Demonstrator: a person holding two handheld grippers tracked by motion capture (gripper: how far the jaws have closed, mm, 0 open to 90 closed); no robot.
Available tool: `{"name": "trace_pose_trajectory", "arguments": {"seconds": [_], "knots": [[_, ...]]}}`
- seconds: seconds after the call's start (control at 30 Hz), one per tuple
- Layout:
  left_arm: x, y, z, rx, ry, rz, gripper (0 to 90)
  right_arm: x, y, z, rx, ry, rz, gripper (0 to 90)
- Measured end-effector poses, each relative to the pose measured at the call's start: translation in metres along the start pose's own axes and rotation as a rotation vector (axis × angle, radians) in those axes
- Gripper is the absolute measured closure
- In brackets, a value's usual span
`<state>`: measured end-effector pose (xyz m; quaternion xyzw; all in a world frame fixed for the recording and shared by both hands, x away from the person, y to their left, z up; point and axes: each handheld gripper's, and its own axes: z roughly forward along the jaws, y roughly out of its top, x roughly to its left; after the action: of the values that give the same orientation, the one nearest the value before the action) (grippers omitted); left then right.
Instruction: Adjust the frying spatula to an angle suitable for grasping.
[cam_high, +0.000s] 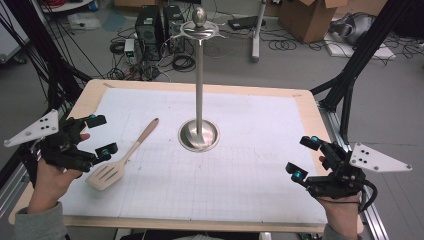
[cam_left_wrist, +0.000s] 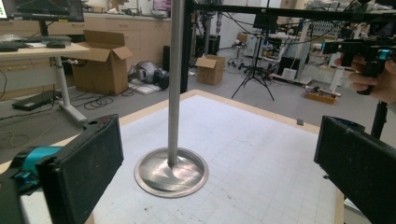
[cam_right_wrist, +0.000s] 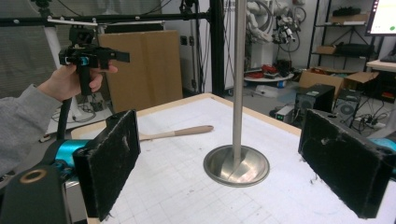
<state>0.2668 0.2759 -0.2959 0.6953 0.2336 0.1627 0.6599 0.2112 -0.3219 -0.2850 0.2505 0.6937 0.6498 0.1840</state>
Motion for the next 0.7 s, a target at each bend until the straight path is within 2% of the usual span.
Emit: {"name": "trace_pose_trajectory", "arguments": {"seconds": [0.23, 0.5, 0.7], "knots": [[0.002, -0.002, 0.000, 0.006, 0.003, -0.001, 1.7, 0.005, 0.001, -0.002, -0.004, -0.018, -0.004, 11.6], [0.012, -0.003, -0.005, -0.001, 0.046, -0.015, 1.7, 0.006, -0.001, 0.000, 0.011, -0.016, -0.012, 11.6], [0.017, -0.004, -0.009, -0.013, 0.072, -0.024, 1.8, 0.004, -0.005, -0.002, 0.012, -0.025, 0.005, 11.6]]}}
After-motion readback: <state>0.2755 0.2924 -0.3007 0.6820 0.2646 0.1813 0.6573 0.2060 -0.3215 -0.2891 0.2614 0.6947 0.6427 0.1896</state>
